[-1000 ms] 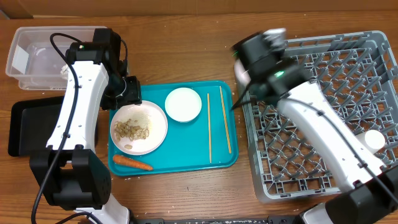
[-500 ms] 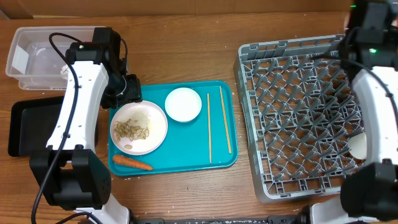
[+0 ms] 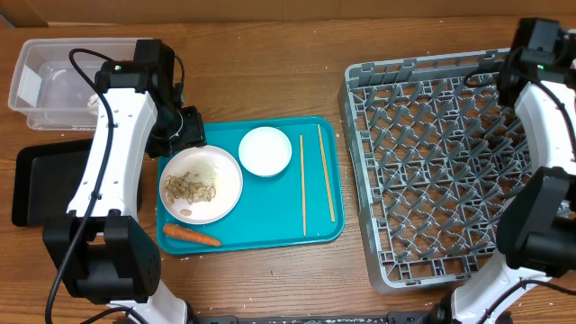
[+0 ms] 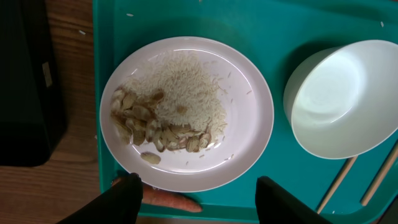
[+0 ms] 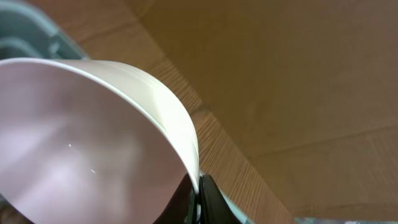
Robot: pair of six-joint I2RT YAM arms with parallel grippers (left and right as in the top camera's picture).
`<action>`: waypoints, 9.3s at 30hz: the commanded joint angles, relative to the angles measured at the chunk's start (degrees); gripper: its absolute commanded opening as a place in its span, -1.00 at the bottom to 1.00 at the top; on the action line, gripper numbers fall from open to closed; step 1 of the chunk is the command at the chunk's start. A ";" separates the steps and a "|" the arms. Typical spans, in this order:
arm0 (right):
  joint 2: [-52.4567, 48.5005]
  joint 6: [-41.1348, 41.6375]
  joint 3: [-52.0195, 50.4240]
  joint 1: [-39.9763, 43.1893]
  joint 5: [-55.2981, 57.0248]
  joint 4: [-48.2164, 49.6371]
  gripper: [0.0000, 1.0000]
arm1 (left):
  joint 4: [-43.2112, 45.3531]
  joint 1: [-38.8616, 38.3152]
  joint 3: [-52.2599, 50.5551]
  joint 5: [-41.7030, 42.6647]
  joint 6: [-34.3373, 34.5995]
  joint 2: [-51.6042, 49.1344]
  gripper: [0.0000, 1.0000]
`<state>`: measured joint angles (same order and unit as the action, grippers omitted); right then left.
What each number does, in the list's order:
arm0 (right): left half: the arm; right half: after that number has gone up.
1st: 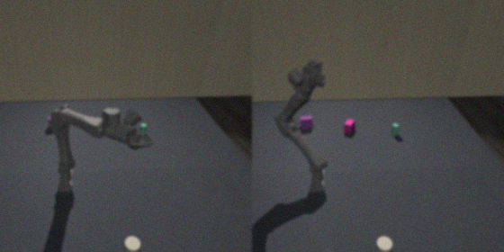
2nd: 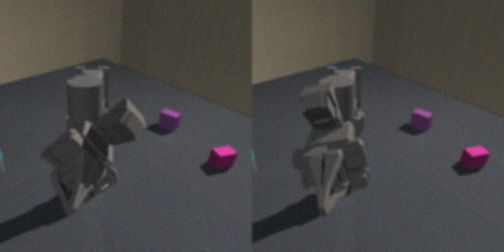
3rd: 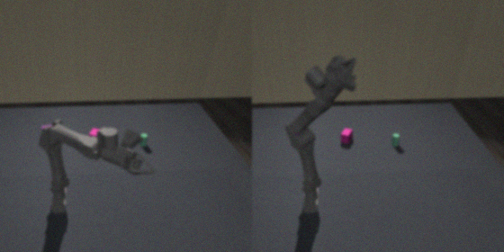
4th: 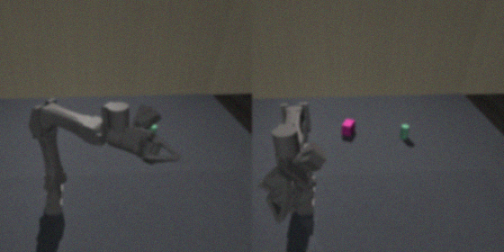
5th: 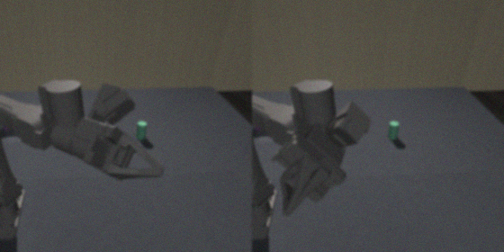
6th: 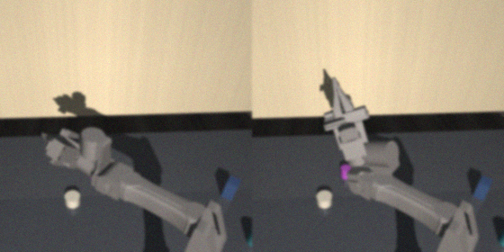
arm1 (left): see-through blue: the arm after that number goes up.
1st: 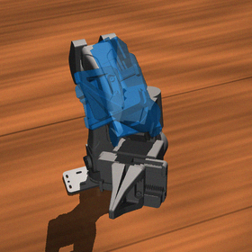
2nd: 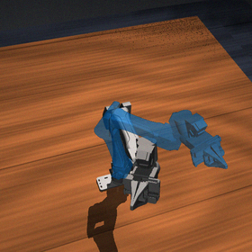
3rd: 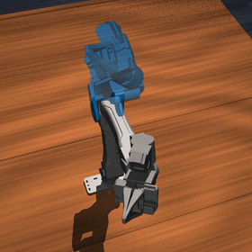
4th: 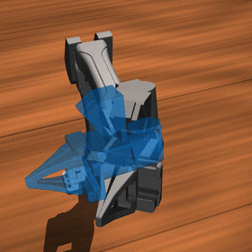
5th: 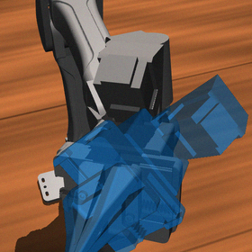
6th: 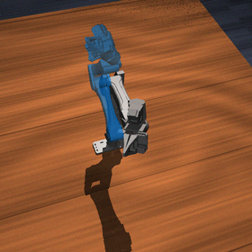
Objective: Sort waste into correct bins and load items into the dishwasher
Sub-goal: 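Carry the small bowl to the rack's back right and set it down, then release the bowl and move the right gripper back toward the tray, then grasp the larger white bowl on the tray with the right gripper, then carry the larger bowl into the rack and set it down, then move the right gripper to the chopsticks and grasp them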
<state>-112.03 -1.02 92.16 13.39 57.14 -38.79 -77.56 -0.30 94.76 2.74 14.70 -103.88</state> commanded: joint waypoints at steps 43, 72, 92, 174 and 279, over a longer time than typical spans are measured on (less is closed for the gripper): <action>6.58 -8.44 7.80 -10.27 -76.65 -24.59 -0.74 | 1.60 -0.07 0.76 0.35 2.54 1.81 0.29; -1.33 -8.98 6.43 -29.77 -73.24 -33.44 -0.79 | 2.62 -0.07 0.76 1.75 2.67 1.81 0.30; -3.89 -4.17 6.43 -29.79 -69.68 -27.41 -0.78 | 2.91 -0.07 0.76 1.73 2.67 1.81 0.31; -2.49 19.45 32.94 -36.33 -27.04 -40.85 -0.92 | -0.68 5.90 0.76 -0.85 2.89 1.81 0.38; -4.85 24.72 13.94 -46.56 -67.47 -35.54 0.57 | -0.22 5.90 0.76 -0.79 2.91 1.81 0.47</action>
<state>-113.14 20.99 107.72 -32.38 -10.11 -74.91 -77.67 5.72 94.76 2.48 17.65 -103.85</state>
